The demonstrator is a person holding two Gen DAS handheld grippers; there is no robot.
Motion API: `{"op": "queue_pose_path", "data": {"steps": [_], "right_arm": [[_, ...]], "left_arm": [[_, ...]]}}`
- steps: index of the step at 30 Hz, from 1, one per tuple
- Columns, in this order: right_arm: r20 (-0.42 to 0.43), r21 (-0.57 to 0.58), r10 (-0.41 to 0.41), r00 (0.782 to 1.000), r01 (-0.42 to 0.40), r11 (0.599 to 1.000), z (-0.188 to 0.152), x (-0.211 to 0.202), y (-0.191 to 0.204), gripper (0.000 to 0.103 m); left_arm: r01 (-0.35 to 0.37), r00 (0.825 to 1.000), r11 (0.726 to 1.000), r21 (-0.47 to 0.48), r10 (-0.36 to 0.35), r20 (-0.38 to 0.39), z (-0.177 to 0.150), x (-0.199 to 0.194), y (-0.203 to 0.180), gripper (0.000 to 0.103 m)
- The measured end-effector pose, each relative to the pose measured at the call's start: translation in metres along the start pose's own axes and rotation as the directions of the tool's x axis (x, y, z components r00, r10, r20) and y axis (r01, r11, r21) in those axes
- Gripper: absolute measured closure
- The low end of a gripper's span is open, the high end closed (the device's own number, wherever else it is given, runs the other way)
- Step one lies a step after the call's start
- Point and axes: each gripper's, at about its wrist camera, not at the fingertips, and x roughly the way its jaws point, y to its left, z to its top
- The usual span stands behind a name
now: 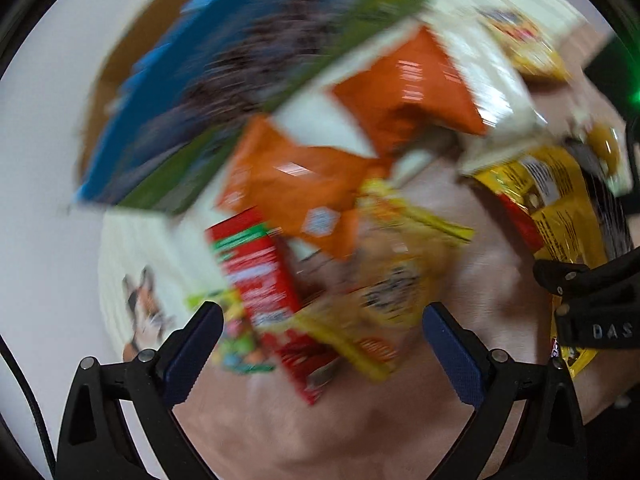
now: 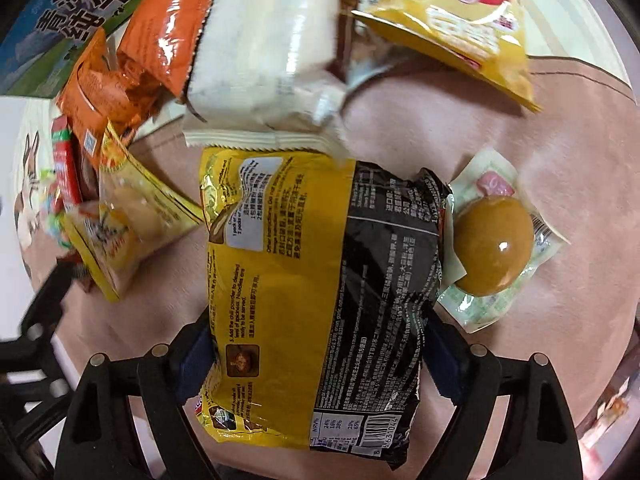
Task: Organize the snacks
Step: 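Grasp the yellow bread bag with the left gripper while the right grasps the yellow-black noodle bag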
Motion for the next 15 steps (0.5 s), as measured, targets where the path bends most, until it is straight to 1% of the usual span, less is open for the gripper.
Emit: {"op": "queue_pose_path", "data": {"steps": [3,4,6,7,8,9,10,11,12,13,15], "right_arm": [[0.014,-0.002,-0.015,1.000,0.015,1.000,-0.005,0.008,-0.004,0.012],[0.020,-0.003,-0.025,0.999,0.025,1.000,-0.009,0.016,-0.001,0.012],[0.032,-0.003,-0.018,0.999,0.018,1.000,-0.010,0.022,-0.006,0.012],[0.033,-0.003,-0.021,0.999,0.021,1.000,-0.013,0.024,-0.003,0.012],[0.030,0.002,-0.028,0.999,0.028,1.000,-0.013,0.028,-0.004,0.012],[0.031,0.017,-0.038,0.999,0.037,0.999,-0.013,0.031,-0.006,0.012],[0.032,0.025,-0.041,0.999,0.040,0.999,-0.016,0.032,-0.007,0.012],[0.035,0.035,-0.042,0.998,0.041,0.999,-0.016,0.034,-0.008,0.012],[0.039,0.042,-0.041,0.998,0.039,0.998,-0.016,0.038,-0.009,0.012],[0.040,0.046,-0.043,0.998,0.042,0.998,-0.018,0.037,-0.003,0.012],[0.040,0.059,-0.045,0.998,0.042,0.997,-0.018,0.043,-0.002,0.012]], "left_arm": [[0.030,1.000,0.995,0.096,-0.029,-0.010,0.012,0.012,-0.019,0.004],[0.042,0.999,0.992,0.119,-0.040,-0.015,0.017,0.018,-0.023,0.004],[0.063,0.998,0.986,0.152,-0.061,-0.015,0.024,0.025,-0.031,0.008],[0.066,0.998,0.985,0.159,-0.065,-0.012,0.027,0.027,-0.033,0.013],[0.084,0.996,0.984,0.160,-0.083,-0.013,0.030,0.031,-0.034,0.030],[0.101,0.995,0.983,0.154,-0.098,-0.026,0.032,0.035,-0.032,0.040],[0.110,0.994,0.984,0.143,-0.106,-0.033,0.035,0.039,-0.030,0.041],[0.122,0.992,0.984,0.133,-0.119,-0.031,0.036,0.041,-0.029,0.045],[0.135,0.991,0.984,0.114,-0.133,-0.027,0.038,0.042,-0.026,0.046],[0.147,0.989,0.986,0.080,-0.145,-0.030,0.039,0.044,-0.021,0.046],[0.202,0.978,0.979,-0.033,-0.204,-0.049,0.034,0.048,0.000,0.054]]}}
